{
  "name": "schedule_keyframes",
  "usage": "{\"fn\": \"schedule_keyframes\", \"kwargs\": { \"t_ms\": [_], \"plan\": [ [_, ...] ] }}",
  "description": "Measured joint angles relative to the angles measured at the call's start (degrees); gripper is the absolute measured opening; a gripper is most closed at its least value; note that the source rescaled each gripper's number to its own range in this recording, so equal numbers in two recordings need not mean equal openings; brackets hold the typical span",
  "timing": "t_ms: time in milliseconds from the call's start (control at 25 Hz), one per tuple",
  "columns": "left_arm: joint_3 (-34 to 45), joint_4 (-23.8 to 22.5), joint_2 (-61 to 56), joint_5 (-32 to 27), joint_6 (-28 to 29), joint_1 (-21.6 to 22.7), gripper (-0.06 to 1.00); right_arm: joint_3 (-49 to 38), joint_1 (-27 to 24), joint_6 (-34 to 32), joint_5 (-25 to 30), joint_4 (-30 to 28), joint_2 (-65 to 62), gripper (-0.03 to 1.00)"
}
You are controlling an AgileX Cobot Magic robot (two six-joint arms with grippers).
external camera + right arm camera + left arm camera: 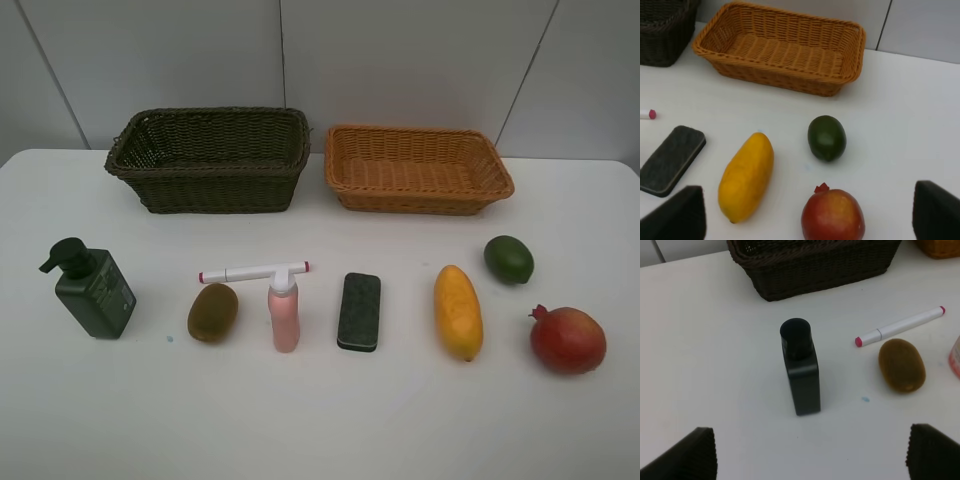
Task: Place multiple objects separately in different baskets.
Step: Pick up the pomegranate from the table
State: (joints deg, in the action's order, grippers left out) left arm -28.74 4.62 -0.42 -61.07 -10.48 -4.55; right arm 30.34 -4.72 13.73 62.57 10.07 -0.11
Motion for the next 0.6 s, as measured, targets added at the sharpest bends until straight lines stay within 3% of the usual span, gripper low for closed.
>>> {"fn": "schedule_keyframes", "kwargs": {
  "t_ms": [360,600],
  "plan": [
    [0.0,-0.1,0.0,0.0,0.0,0.0,1.00,0.5,0.0,-1.9,-0.7,0.0,14.4,1.00],
    [0.0,-0.1,0.0,0.0,0.0,0.0,1.00,6.9,0.0,-4.4,-1.1,-1.2,27.9,1.00]
  ]
}}
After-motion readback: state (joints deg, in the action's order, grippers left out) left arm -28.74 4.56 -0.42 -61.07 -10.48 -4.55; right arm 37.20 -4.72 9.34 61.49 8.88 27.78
